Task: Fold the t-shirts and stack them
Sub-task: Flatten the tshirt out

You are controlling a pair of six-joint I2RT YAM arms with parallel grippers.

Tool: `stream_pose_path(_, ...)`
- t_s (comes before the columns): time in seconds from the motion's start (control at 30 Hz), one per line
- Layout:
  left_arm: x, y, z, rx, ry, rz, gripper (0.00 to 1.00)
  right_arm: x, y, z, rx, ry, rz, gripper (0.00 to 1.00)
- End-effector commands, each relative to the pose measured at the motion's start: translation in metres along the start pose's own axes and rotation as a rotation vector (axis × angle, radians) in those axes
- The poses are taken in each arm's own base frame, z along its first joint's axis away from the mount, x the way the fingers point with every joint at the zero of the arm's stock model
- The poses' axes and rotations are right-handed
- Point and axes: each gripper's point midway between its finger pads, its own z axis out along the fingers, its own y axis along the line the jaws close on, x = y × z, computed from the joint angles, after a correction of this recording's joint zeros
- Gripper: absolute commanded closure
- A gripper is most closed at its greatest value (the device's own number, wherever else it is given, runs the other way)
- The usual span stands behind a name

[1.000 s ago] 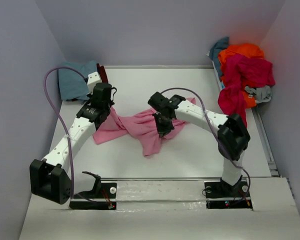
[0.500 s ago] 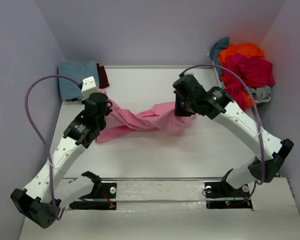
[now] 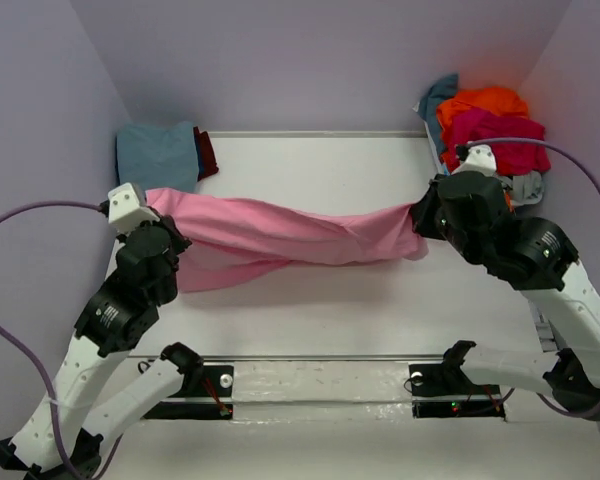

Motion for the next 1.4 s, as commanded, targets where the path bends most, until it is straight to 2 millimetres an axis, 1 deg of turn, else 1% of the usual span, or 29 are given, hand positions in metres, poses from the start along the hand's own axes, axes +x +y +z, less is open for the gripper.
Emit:
stream_pose_path(0.0,-0.038,0.012,-0.009,-0.044,-0.117,-0.047,0.94,-0.048,-0.006,-0.016,0.012,-0.204,0.066,0.93)
stream_pose_path(0.07,-0.054,0.009,-0.014,-0.018,-0.159,-0.057,0.94,-0.062,-0.009,-0.025,0.000,-0.261,0.069,0.93)
stream_pose_path(0.2,-0.080,0.011,-0.024,-0.002,-0.224,-0.063,0.94,-0.081,-0.017,-0.039,0.003,-0.348,0.065,0.93)
stream_pose_path(0.37,-0.102,0.009,-0.031,0.021,-0.291,-0.078,0.94,-0.103,-0.017,-0.049,-0.015,-0.442,0.054,0.93)
stream_pose_path(0.5,-0.115,0.004,-0.029,0.015,-0.326,-0.073,0.94,-0.121,-0.016,-0.057,-0.020,-0.514,0.039,0.93)
stream_pose_path(0.53,-0.123,0.000,-0.030,0.023,-0.348,-0.088,0.94,-0.125,-0.016,-0.059,-0.019,-0.530,0.020,0.93)
stream_pose_path(0.63,-0.137,-0.006,-0.030,0.028,-0.383,-0.091,0.94,-0.146,-0.012,-0.071,-0.040,-0.614,0.033,0.93)
stream_pose_path(0.67,-0.142,-0.009,-0.029,0.029,-0.394,-0.098,0.94,-0.149,-0.013,-0.072,-0.035,-0.629,0.026,0.93)
stream_pose_path(0.7,-0.141,-0.009,-0.028,0.023,-0.392,-0.085,0.94,-0.152,-0.013,-0.074,-0.031,-0.641,0.023,0.93)
stream_pose_path(0.77,-0.146,-0.010,-0.028,0.022,-0.417,-0.085,0.94,-0.160,-0.015,-0.078,-0.018,-0.676,0.014,0.93)
stream_pose_path(0.8,-0.145,-0.013,-0.025,0.018,-0.415,-0.075,0.94,-0.163,-0.016,-0.079,-0.010,-0.687,0.012,0.93)
stream_pose_path(0.9,-0.153,-0.019,-0.023,0.020,-0.427,-0.072,0.94,-0.175,-0.015,-0.088,-0.009,-0.727,0.009,0.93)
stream_pose_path(1.0,-0.160,-0.023,-0.024,0.035,-0.437,-0.072,0.94,-0.186,-0.016,-0.099,-0.023,-0.758,0.022,0.93)
stream_pose_path(1.03,-0.161,-0.023,-0.025,0.037,-0.439,-0.074,0.94,-0.186,-0.017,-0.101,-0.024,-0.761,0.024,0.93)
stream_pose_path(1.1,-0.165,-0.021,-0.029,0.039,-0.449,-0.079,0.94,-0.186,-0.019,-0.103,-0.026,-0.764,0.025,0.93)
stream_pose_path(1.13,-0.165,-0.019,-0.030,0.034,-0.448,-0.073,0.94,-0.187,-0.023,-0.109,-0.030,-0.775,0.032,0.93)
stream_pose_path(1.2,-0.166,-0.014,-0.033,0.031,-0.453,-0.080,0.94,-0.187,-0.026,-0.113,-0.034,-0.789,0.030,0.93)
stream_pose_path(1.3,-0.170,-0.008,-0.040,0.030,-0.463,-0.093,0.94,-0.193,-0.035,-0.129,-0.046,-0.823,0.036,0.93)
stream_pose_path(1.37,-0.174,-0.004,-0.045,0.033,-0.472,-0.105,0.94,-0.196,-0.036,-0.137,-0.069,-0.840,0.043,0.93)
